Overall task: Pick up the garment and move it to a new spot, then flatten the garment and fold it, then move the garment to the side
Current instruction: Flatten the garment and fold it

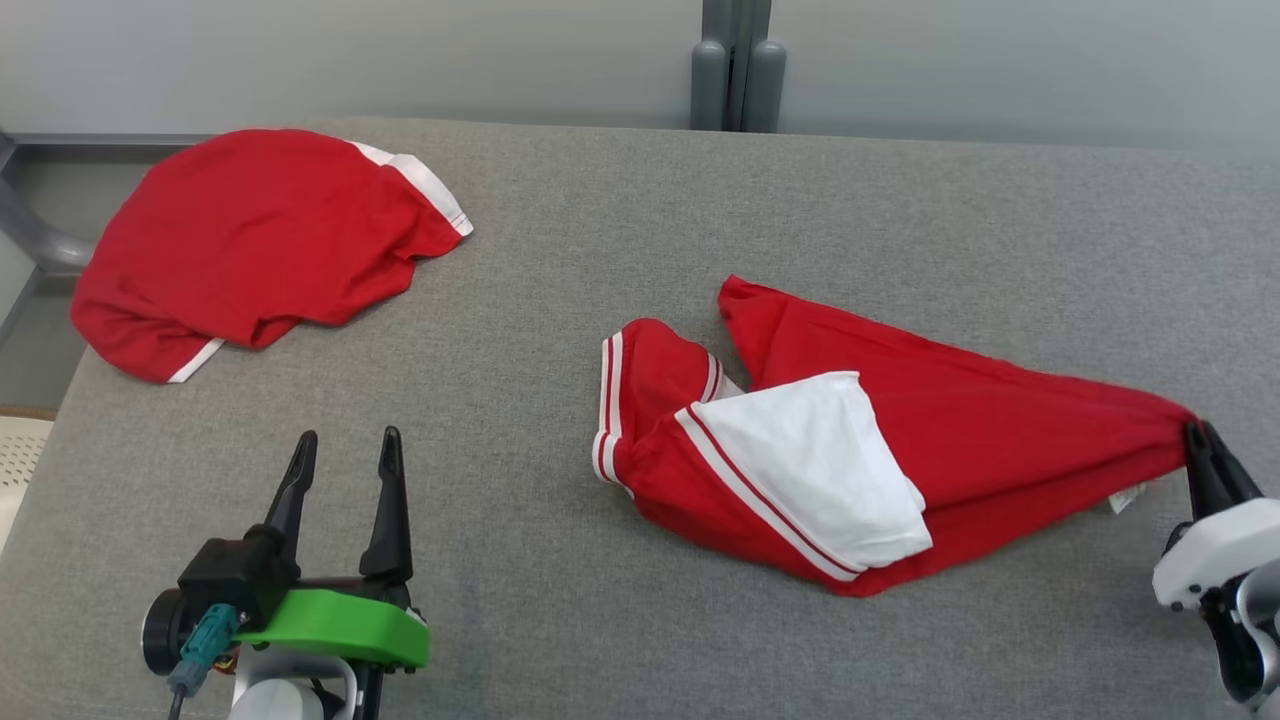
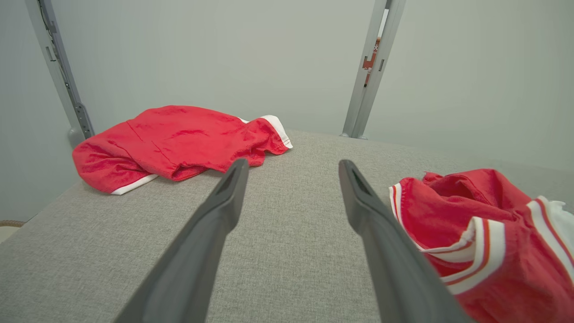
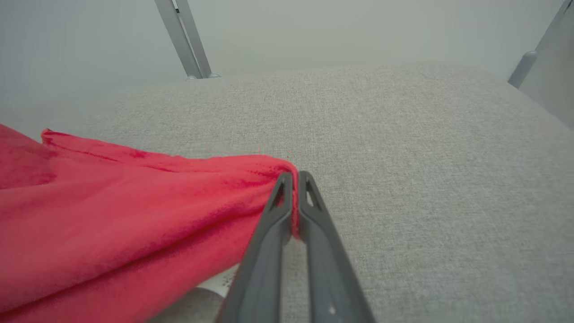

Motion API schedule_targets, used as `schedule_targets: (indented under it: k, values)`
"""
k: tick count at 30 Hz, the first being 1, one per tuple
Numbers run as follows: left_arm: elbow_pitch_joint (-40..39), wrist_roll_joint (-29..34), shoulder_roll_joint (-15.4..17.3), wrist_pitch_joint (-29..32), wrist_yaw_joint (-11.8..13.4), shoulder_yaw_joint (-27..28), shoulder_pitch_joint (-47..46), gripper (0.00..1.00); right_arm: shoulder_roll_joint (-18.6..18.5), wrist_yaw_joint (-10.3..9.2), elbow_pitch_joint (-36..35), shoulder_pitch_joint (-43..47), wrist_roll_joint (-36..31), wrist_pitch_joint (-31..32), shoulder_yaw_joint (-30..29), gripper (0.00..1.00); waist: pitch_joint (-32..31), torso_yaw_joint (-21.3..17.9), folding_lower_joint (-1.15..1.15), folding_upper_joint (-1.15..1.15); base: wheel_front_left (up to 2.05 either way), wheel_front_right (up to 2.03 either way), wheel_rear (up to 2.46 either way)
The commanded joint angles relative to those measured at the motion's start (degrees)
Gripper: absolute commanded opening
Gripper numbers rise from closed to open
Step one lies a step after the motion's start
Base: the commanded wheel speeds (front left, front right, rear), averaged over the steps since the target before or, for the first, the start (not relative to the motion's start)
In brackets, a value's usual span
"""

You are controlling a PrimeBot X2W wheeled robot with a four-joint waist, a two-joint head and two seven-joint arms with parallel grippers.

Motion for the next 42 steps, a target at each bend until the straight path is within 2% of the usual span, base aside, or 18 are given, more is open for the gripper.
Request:
schedule_targets:
  k: [1, 3, 4, 5, 15, 20, 26, 35, 42]
  values:
    - [0.02, 0.23, 0.10, 0.05, 0.11, 0.31, 0.79, 1.00, 0.64, -0.10, -0.60, 1.22, -0.62, -0.18, -0.88, 0.00, -0.23, -0.22, 0.00, 0.00, 0.00, 0.00, 0.00]
    - [0.05, 0.39, 0.10, 0.05, 0.01, 0.44, 0.94, 1.00, 1.64, -0.10, -1.39, 2.79, -1.38, -0.18, -2.11, 0.00, -0.31, -0.38, 0.00, 0.00, 0.00, 0.00, 0.00]
    - [0.04, 0.52, 0.10, 0.05, -0.05, 0.49, 1.01, 1.00, 2.09, -0.10, -2.45, 3.19, -2.18, -0.18, -2.86, 0.54, -0.35, -0.49, 0.00, 0.00, 0.00, 0.00, 0.00]
    - [0.04, 0.55, 0.10, 0.05, -0.07, 0.52, 1.02, 1.00, 2.39, -0.10, -2.95, 3.39, -2.53, -0.18, -3.21, 1.00, -0.37, -0.55, 0.00, 0.00, 0.00, 0.00, 0.00]
    - [0.10, 1.52, 0.10, 0.05, -0.40, 1.37, 1.59, 1.00, 7.74, -0.10, -15.88, 5.47, -10.29, -0.18, -7.25, 1.00, -1.37, -2.13, 0.00, 0.00, 0.00, 0.00, 0.00]
    - [0.31, 1.80, 0.10, 0.05, -0.50, 1.55, 1.46, 1.00, 11.77, -0.10, -24.67, 9.88, -13.53, -0.18, -5.47, 1.00, -1.85, -2.74, 0.00, 0.00, 0.00, 0.00, 0.00]
    - [0.29, 1.99, 0.10, 0.05, -0.56, 1.81, 1.74, 1.00, 15.83, -0.09, -31.32, 15.33, -16.03, -0.19, -3.95, 1.00, -2.06, -3.46, 0.00, 0.00, 0.00, 0.00, 0.00]
    - [1.39, 2.60, 1.07, 0.05, -0.84, 1.56, -1.55, 1.00, 17.32, -0.09, -33.51, 16.31, -16.82, -0.19, -3.44, 1.00, -1.46, -5.67, 0.00, 0.00, 0.00, 0.00, 0.00]
    - [5.16, 3.68, 5.27, 0.19, -1.04, -3.73, -13.15, 1.00, 17.21, -0.09, -32.60, 14.58, -16.23, -0.19, -2.38, 1.00, -0.05, -8.07, 0.00, 0.00, 0.00, 0.00, 0.00]
